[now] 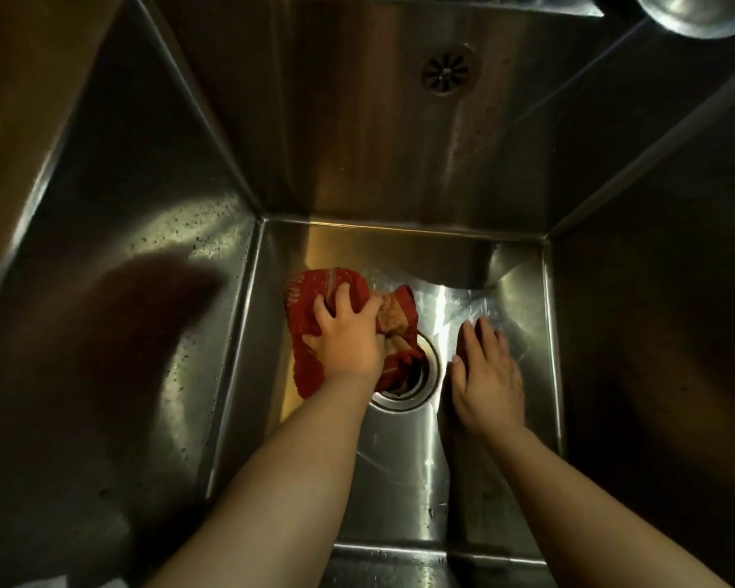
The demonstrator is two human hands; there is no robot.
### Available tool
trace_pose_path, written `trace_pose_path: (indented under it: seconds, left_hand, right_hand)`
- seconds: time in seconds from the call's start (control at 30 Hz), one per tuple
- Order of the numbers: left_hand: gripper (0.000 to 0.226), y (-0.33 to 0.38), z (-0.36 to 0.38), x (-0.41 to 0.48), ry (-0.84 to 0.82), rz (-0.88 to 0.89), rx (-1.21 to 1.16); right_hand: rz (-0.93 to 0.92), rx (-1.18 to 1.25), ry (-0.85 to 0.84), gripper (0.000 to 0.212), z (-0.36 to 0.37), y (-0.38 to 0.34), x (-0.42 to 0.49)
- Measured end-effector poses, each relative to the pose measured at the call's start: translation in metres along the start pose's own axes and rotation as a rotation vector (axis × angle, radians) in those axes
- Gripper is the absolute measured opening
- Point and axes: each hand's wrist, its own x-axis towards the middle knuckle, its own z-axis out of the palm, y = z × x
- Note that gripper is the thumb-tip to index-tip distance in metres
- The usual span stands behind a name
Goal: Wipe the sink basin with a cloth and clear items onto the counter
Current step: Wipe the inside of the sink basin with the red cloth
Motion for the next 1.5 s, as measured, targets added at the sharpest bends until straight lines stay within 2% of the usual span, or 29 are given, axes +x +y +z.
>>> trace_pose_path:
  seconds: [0.17, 0.37, 0.5, 0.63, 0.73, 0.83, 0.93, 1.07, 1.3, 1.5]
  left_hand:
    - [0.051, 0.023, 0.008, 0.005, 0.007, 0.056, -0.003]
    - [0.055, 0.038, 0.014, 0.012, -0.07, 0.23, -0.014]
    - [0.071, 0.012, 0.006, 0.016, -0.09, 0.321, 0.097]
    - [0.073, -0.026, -0.011, 0.013, -0.048, 0.433, 0.21]
    - [0.066, -0.054, -0.016, 0.014, -0.02, 0.333, 0.214]
    - [0.059, -0.073, -0.017, 0.017, -0.017, 0.255, 0.251]
    - [0.058, -0.079, -0.016, 0.021, -0.029, 0.27, 0.24]
    - [0.06, -0.082, -0.016, 0.027, -0.045, 0.298, 0.241]
    - [0.061, -0.086, -0.018, 0.023, -0.095, 0.293, 0.219]
    - [0.065, -0.098, -0.01, 0.002, -0.182, 0.231, 0.29]
  right_hand:
    - [0.04, 0.035, 0.013, 0.055, -0.015, 0.012, 0.007]
    - [0.036, 0.051, 0.046, 0.053, -0.03, 0.019, 0.013]
    - [0.037, 0.132, 0.11, 0.051, -0.031, 0.001, 0.015]
    - [-0.046, 0.267, 0.175, 0.048, -0.028, -0.042, 0.017]
    - [-0.169, 0.223, 0.174, 0.05, -0.023, -0.073, 0.021]
    - [-0.239, 0.103, 0.039, 0.055, -0.013, -0.09, 0.029]
    - [-0.27, -0.072, -0.073, 0.068, 0.004, -0.091, 0.037]
    - [-0.287, -0.19, -0.081, 0.089, 0.018, -0.086, 0.048]
    - [-0.265, -0.194, -0.052, 0.074, 0.021, -0.089, 0.045]
    - [-0.352, -0.186, -0.089, 0.064, 0.017, -0.072, 0.036]
